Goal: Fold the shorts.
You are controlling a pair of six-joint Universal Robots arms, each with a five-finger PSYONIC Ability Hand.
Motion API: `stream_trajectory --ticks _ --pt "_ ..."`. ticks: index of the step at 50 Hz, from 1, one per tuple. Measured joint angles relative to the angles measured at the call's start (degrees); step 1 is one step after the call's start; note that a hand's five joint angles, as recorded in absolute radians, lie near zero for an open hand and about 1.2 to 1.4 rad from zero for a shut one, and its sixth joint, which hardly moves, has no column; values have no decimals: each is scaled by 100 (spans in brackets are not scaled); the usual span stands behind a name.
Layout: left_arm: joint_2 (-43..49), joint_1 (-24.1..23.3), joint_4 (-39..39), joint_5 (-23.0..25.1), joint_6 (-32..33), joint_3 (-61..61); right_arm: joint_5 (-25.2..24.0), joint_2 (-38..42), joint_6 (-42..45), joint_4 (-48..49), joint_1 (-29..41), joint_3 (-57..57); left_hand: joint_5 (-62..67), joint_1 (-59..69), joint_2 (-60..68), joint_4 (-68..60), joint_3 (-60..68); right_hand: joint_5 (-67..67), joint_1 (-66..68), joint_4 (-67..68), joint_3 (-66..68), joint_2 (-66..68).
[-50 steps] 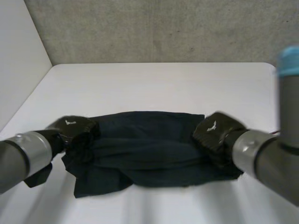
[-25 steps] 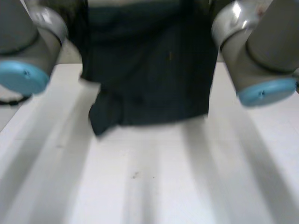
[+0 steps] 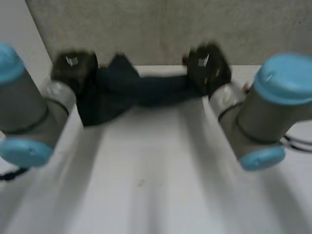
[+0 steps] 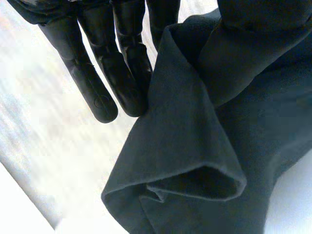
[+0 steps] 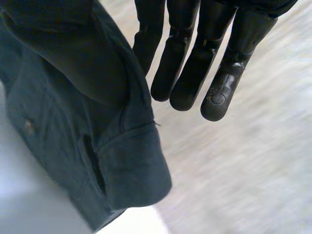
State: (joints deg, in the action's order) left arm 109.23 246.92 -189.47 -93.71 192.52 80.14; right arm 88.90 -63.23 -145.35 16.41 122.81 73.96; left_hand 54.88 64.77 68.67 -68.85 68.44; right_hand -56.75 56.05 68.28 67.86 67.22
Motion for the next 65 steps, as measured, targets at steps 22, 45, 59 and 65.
stream_trajectory --ticks 22,45,59,65 --pt "-357 -115 1253 4 1173 2028 -277 -98 11 -2631 -47 1049 0 0 0 -1 0 -1 0 0 -1 0" --pt "-1716 -69 762 118 1169 3244 -872 -436 -2167 -2206 -390 1934 -3840 -3738 -4170 4233 -4120 -1 7 0 -1 -4" --pt "-2863 -57 790 104 1135 4368 -850 -367 -2914 -1910 -470 1828 -3566 -3599 -3938 3950 -3936 -2 7 0 -1 -4" --pt "-2669 21 589 80 1104 4548 -859 -246 -2912 -1910 -424 1700 -4312 -4190 -4613 4693 -4583 -2 7 0 -1 -4"
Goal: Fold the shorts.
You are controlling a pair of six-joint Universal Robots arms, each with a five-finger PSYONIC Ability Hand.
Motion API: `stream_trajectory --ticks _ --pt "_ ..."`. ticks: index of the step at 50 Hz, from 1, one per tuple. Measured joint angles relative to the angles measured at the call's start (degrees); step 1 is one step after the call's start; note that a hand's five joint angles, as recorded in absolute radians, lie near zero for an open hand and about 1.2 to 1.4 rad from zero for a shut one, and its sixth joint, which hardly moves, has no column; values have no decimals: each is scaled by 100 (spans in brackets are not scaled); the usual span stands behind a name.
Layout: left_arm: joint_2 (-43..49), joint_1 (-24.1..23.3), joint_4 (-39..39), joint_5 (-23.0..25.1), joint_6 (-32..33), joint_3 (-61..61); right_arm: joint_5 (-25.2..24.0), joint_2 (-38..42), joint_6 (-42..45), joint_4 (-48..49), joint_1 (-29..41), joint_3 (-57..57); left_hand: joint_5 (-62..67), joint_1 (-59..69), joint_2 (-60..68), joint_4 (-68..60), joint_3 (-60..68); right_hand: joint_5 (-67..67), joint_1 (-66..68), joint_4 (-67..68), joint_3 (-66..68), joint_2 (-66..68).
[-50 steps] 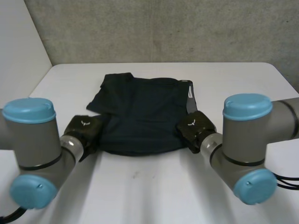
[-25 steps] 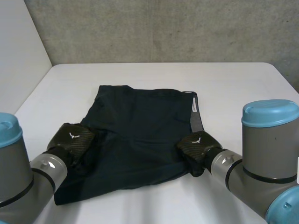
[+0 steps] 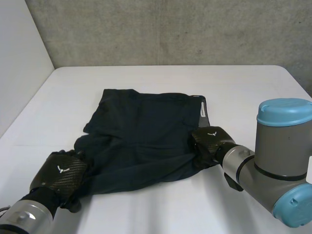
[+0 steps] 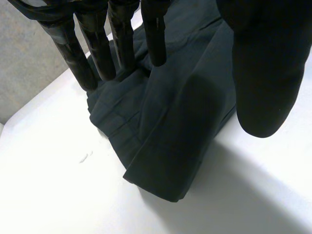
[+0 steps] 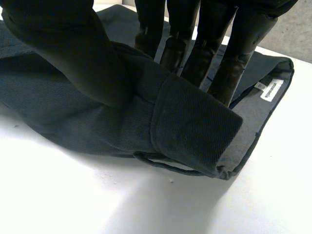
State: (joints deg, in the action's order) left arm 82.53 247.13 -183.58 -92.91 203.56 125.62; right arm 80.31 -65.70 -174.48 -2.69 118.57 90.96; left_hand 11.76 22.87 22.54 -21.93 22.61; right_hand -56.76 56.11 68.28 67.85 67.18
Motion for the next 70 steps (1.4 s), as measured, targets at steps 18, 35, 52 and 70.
stream_trajectory --ticks 18,35,52,70 --pt "1348 145 -705 -80 -11 -254 9 22 7 -5 -24 11 292 184 215 -257 207 0 0 0 0 0" --pt "673 63 -17 -81 71 -450 50 -347 1567 -573 -54 276 4385 4326 4585 -4660 4529 0 0 0 0 0" --pt "-323 -181 3014 264 822 -707 13 -2186 4296 -3507 -106 1367 4385 4326 4585 -4662 4535 -1 0 0 0 0" --pt "2880 7 766 499 843 -4014 844 78 3187 -1563 22 -1331 4385 4326 4611 -4684 4564 -22 0 0 0 0"
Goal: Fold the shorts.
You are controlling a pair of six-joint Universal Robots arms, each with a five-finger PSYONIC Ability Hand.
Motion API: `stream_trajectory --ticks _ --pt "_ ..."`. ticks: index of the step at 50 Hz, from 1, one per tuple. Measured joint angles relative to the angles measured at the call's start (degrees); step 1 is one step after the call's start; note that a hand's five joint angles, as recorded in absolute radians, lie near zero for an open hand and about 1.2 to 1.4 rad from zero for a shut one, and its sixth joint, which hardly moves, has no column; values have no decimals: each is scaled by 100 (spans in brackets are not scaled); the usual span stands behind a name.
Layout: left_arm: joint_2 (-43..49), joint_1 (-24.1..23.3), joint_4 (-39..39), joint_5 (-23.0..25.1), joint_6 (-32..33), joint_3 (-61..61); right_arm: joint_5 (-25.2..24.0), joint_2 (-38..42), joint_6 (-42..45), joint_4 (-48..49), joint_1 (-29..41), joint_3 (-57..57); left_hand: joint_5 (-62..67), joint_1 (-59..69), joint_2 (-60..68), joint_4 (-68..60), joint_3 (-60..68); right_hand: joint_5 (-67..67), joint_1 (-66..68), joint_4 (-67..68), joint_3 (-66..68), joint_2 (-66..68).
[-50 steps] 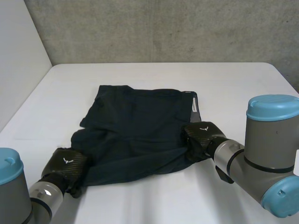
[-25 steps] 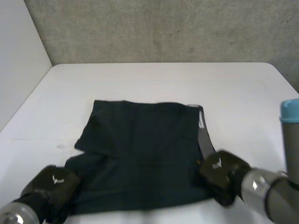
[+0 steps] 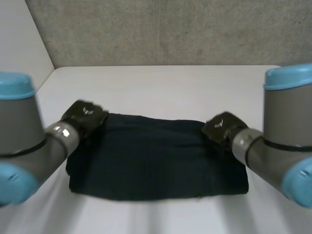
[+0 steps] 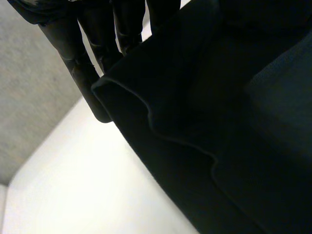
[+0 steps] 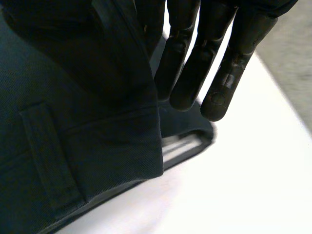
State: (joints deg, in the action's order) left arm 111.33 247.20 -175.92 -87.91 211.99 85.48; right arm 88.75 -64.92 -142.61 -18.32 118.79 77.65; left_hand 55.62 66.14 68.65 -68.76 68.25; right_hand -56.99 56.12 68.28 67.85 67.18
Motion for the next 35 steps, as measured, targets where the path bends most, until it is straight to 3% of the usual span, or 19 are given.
stream_trajectory --ticks 7,16,19,20,21,24,30,35 --pt "1760 -163 -140 -442 35 -1873 452 1009 80 882 22 -914 0 0 1 -1 0 0 0 0 0 0" --pt "3197 -301 -59 -1126 76 -3383 442 2049 508 1976 15 -1566 -155 -191 -401 371 -336 146 -116 -165 -158 -144" --pt "3334 -340 -76 -1178 69 -3536 440 2149 612 2239 13 -1582 -557 -712 -963 899 -848 2047 -1889 -2354 -2315 -2301" --pt "3379 -379 -109 -1186 63 -3589 465 2216 691 2499 11 -1569 -2624 -3151 -3022 3053 -2951 3334 -3196 -3710 -3663 -3679" --pt "3396 -410 -138 -1184 59 -3609 505 2233 723 2670 8 -1546 -3702 -4370 -4090 4134 -4008 4342 -3981 -4728 -4676 -4775" --pt "3391 -498 -230 -1172 49 -3618 588 2201 712 2821 -1 -1504 -5165 -5510 -5529 5572 -5468 5118 -4424 -5436 -5440 -5402" --pt "2971 -707 -481 -1131 14 -3303 906 1389 -43 3031 -144 -1073 -5284 -5510 -5680 5683 -5585 5364 -4445 -5476 -5563 -5475" --pt "2197 -688 -562 -1099 -37 -2572 609 471 -949 2860 -333 -426 -5284 -5510 -5680 5683 -5584 5364 -4445 -5478 -5563 -5475"
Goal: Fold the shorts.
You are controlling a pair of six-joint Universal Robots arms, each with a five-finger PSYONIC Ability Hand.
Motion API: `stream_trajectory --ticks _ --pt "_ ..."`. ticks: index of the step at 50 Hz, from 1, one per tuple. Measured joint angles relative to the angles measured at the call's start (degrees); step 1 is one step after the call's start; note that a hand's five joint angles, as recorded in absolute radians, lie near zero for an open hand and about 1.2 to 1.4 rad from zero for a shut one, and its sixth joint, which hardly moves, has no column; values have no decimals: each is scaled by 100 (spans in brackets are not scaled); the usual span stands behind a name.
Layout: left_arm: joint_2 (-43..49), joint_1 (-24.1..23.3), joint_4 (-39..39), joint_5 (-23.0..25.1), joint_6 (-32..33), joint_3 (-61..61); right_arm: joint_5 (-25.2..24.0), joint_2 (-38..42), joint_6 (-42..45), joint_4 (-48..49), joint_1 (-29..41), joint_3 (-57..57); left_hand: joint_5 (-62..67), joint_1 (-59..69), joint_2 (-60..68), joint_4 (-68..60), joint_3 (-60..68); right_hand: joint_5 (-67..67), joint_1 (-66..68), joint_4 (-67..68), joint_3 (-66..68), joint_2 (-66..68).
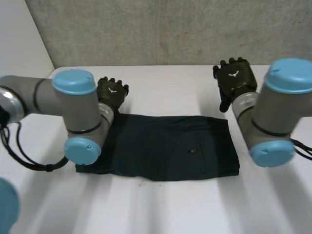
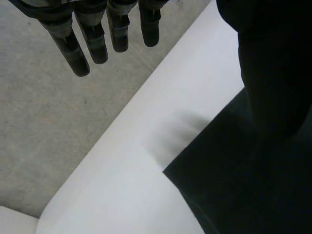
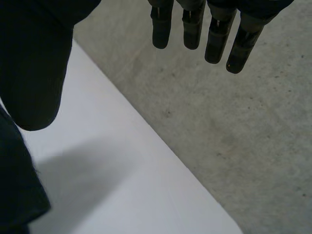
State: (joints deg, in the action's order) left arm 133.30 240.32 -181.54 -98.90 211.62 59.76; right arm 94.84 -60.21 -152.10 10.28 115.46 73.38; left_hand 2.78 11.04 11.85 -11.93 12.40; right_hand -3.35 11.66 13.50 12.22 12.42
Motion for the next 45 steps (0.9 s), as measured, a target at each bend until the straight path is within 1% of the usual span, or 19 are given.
stream_trajectory --ticks 1,4,5,6,8,9,13,16,19,24,26,27,28,29,30,31,32,40,45 --pt "-88 12 -5 10 -13 95 -71 -105 -85 -42 -25 96 0 0 0 0 0 0 0 0 0 0" --pt "-839 156 -38 204 -212 982 -641 -734 -508 -385 -239 826 0 0 0 0 0 -4 4 5 17 19" --pt "-839 156 -38 204 -212 982 -641 -734 -508 -385 -239 826 0 0 0 0 0 -4 4 5 17 19" --pt "-1228 248 -65 393 -374 1481 -991 -1054 -687 -580 -402 1299 0 0 0 0 0 -78 20 18 119 57" --pt "-1512 320 -93 583 -526 1869 -1207 -1231 -789 -684 -518 1606 0 0 0 0 0 -95 21 18 126 65" --pt "-1688 367 -113 721 -637 2115 -1392 -1366 -874 -756 -626 1889 0 0 0 0 0 -292 130 195 397 353" --pt "-2185 544 -187 1221 -1048 2894 -1834 -1583 -1050 -788 -907 2662 0 0 0 0 0 -726 656 770 923 831" --pt "-2346 648 -231 1437 -1264 3231 -2045 -1614 -1104 -609 -1056 3124 0 0 0 0 0 -959 883 1014 1166 1095" --pt "-2411 734 -285 1566 -1431 3465 -2162 -1552 -1118 -265 -1147 3464 0 0 0 0 0 -1309 1191 1413 1553 1510" --pt "-2382 786 -353 1595 -1519 3567 -2176 -1264 -1091 272 -1178 3687 0 0 0 0 0 -1602 1458 1718 1854 1836" --pt "-2360 790 -373 1583 -1523 3563 -2151 -1093 -1073 474 -1171 3705 0 0 0 0 0 -2221 2020 2346 2488 2486" --pt "-2360 790 -373 1583 -1523 3563 -2151 -1093 -1073 474 -1171 3705 0 0 0 0 0 -2221 2020 2346 2488 2486" --pt "-2348 789 -381 1573 -1520 3558 -2132 -970 -1061 610 -1164 3701 0 0 0 0 0 -2809 2471 2973 3111 3178" --pt "-2343 788 -384 1567 -1517 3554 -2120 -910 -1055 676 -1162 3693 0 0 0 0 0 -2809 2471 2973 3111 3178" --pt "-2339 787 -385 1563 -1515 3552 -2109 -864 -1051 731 -1162 3685 0 0 0 0 0 -3763 3130 4034 4235 4225" --pt "-2336 785 -386 1557 -1511 3552 -2083 -807 -1045 809 -1168 3670 0 0 0 0 0 -4463 3596 4789 4948 4952" --pt "-2334 783 -386 1554 -1509 3554 -2070 -782 -1041 842 -1174 3662 0 0 0 0 0 -4796 3819 5129 5204 5230" --pt "-2335 766 -383 1548 -1501 3583 -1900 -761 -888 873 -1322 3619 0 0 0 0 0 -5026 4043 5465 5467 5473" --pt "-2398 766 -376 1533 -1500 3599 -1759 -1098 -323 311 -1618 3594 0 0 0 0 0 -5026 4043 5469 5467 5473"
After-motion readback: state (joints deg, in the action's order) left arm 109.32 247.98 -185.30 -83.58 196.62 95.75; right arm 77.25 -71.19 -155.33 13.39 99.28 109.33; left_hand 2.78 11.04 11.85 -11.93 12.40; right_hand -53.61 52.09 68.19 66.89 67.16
